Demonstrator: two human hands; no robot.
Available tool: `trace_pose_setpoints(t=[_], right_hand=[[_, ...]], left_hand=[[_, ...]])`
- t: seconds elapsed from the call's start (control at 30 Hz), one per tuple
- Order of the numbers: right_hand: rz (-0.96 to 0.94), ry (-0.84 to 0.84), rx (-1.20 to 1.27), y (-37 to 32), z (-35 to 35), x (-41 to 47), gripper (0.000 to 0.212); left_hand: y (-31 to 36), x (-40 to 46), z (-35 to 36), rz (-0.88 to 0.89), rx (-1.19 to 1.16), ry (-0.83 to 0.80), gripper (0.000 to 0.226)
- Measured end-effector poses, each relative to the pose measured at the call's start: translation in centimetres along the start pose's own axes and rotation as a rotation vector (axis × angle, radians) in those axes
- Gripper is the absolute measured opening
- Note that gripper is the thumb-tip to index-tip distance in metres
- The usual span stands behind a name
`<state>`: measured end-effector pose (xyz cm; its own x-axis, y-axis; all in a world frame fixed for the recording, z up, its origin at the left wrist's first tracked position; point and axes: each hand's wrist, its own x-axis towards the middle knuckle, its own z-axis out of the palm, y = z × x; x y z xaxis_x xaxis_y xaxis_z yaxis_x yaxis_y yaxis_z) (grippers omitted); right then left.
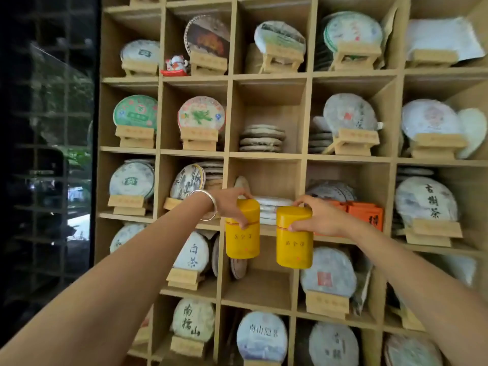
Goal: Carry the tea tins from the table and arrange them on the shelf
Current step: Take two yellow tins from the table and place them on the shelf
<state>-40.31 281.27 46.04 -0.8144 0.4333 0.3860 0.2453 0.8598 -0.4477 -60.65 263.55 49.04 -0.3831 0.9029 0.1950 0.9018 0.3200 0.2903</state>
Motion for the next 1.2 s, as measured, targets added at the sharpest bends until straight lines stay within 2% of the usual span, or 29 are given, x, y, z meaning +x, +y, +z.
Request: trace_pose_setpoints(t=[0.23,0.43,0.63,0.83,1.1,1.2], right_hand=[[0.013,0.079,-0.060,2.4,1.1,10.1,0.080],[0.042,0.082,-0.049,4.0,3.1,16.0,0.077],[0.073,0.087,-0.068,5.3,4.7,19.6,0.078],[0.119,0.104,-0.097,6.5,5.8,22.2,0.087],[0.177,0.077,-0.014,8.3,7.7,24.2,0.081],[0.171,0.110,0.001,8.6,8.6,24.5,0.081]], left_hand=[[-3.1,7.7,-1.2,0.035,-0.019,0.072,0.101],[-6.1,12.7,-1.5,0.077,-0.073,0.076,0.075],[-7.7,17.2,-0.4,0.104,0.053,0.026,0.077],[-9.0,20.6,0.2,0.123,0.054,-0.008,0.079],[-10.4,23.6,1.5,0.119,0.045,-0.040,0.075],[-10.0,24.0,1.9,0.114,0.144,-0.013,0.075]])
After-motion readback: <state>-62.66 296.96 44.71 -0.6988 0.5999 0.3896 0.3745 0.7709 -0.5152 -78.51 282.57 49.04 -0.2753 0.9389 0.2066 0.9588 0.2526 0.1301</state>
